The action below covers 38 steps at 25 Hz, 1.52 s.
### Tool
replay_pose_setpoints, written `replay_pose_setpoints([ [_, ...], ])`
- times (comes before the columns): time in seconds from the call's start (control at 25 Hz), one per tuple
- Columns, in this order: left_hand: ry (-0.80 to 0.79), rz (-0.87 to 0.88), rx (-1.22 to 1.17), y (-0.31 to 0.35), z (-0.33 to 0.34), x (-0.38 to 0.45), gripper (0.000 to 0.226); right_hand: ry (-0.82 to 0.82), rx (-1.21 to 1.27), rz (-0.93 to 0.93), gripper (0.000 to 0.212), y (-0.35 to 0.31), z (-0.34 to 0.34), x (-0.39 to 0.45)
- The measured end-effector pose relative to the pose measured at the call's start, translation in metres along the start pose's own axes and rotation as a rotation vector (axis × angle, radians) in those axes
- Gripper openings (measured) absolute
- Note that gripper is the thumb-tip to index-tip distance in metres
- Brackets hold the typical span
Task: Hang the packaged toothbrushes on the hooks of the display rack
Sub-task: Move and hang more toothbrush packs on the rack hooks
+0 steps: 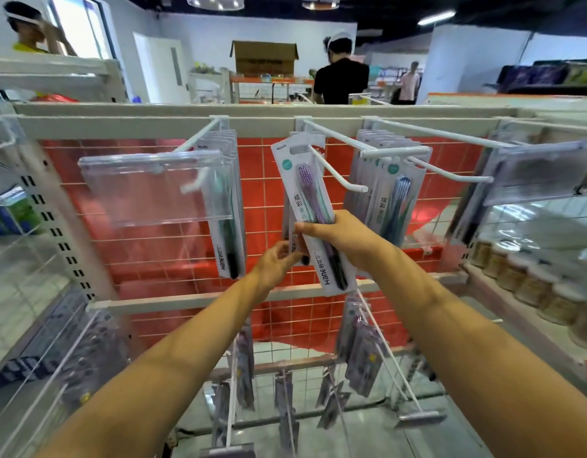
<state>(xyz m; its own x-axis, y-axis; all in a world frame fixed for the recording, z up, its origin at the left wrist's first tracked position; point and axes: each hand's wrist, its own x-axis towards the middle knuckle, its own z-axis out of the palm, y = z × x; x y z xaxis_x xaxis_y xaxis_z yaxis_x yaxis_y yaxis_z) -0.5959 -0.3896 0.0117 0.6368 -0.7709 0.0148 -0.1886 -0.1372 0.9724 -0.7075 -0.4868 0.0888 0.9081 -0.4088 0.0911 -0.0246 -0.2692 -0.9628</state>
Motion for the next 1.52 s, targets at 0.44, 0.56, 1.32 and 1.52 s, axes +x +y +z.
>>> replay_pose_setpoints([
  [0.44,0.087,-0.210,0.039,-0.021,0.003,0.000,0.040,0.055,0.278,0.067,0.011,0.020,0.001,0.018],
  [0.56,0.020,-0.291,0.100,-0.023,0.002,-0.005,0.050,0.033,0.255,0.146,0.029,0.025,0.000,0.024],
  [1.32,-0.460,0.065,0.435,0.017,0.112,-0.040,0.028,0.090,-0.245,0.516,0.005,0.093,-0.112,-0.098],
  [1.52,-0.413,0.056,0.228,0.053,0.189,-0.026,0.024,0.262,-0.194,0.443,0.017,0.097,-0.182,-0.119],
])
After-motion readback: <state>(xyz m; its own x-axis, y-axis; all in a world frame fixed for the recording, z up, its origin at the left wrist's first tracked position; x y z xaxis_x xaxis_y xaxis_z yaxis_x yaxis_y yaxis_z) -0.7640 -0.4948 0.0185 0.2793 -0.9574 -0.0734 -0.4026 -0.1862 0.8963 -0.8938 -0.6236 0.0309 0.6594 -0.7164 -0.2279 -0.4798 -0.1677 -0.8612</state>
